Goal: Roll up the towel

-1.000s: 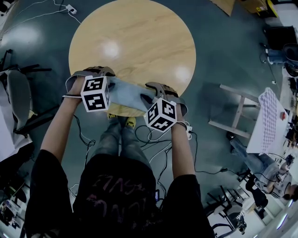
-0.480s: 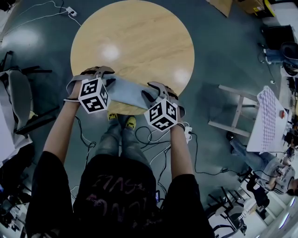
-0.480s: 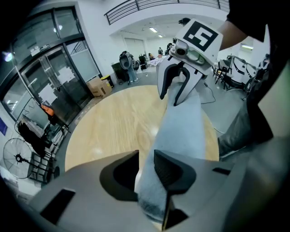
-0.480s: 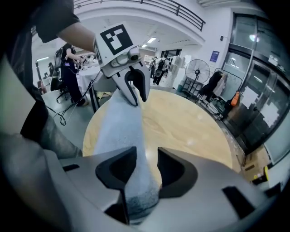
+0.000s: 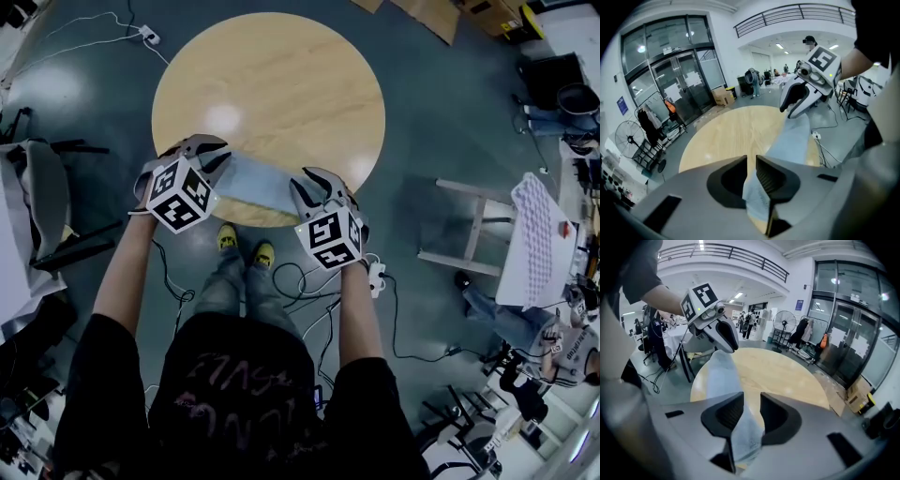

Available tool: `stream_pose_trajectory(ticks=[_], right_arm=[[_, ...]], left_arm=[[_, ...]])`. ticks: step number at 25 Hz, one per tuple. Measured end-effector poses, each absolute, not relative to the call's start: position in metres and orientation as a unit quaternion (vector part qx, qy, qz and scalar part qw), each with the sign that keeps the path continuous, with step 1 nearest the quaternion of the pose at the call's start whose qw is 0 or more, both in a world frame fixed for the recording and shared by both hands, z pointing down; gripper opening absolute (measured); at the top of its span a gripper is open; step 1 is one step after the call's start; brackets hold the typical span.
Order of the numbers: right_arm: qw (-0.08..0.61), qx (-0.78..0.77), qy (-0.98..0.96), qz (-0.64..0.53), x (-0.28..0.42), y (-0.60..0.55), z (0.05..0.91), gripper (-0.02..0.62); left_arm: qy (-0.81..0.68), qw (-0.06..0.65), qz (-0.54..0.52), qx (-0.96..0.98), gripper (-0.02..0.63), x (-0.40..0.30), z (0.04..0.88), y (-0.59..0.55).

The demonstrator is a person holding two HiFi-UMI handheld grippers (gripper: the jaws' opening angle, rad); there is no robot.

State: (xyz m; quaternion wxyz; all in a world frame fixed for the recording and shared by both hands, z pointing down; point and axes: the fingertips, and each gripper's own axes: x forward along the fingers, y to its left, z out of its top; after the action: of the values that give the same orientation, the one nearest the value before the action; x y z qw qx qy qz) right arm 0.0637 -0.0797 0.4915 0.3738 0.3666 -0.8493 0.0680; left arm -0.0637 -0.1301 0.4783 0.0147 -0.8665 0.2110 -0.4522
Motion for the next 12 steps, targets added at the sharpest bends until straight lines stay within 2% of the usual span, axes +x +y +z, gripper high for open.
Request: stream_pose_trajectory(ticks=[3, 6, 12], right_arm=[[0.348, 0.397, -0.846, 0.074, 0.067, -0.074, 0.477, 0.089], [0.318, 0.431, -0.841, 0.074, 0.073, -0.069, 0.457, 0.014], [0.264, 0.483, -0.830, 0.090, 0.085, -0.055, 0.424, 0.006]], left_arm=[[0.245, 0.006, -0.424, -0.872, 0.039, -0.066, 0.462, -0.126], [0.278, -0.004, -0.395, -0.876, 0.012, -0.070, 0.446, -0.120], [0.328, -0.039, -0.336, -0.882, 0.012, -0.076, 0.416, -0.103]])
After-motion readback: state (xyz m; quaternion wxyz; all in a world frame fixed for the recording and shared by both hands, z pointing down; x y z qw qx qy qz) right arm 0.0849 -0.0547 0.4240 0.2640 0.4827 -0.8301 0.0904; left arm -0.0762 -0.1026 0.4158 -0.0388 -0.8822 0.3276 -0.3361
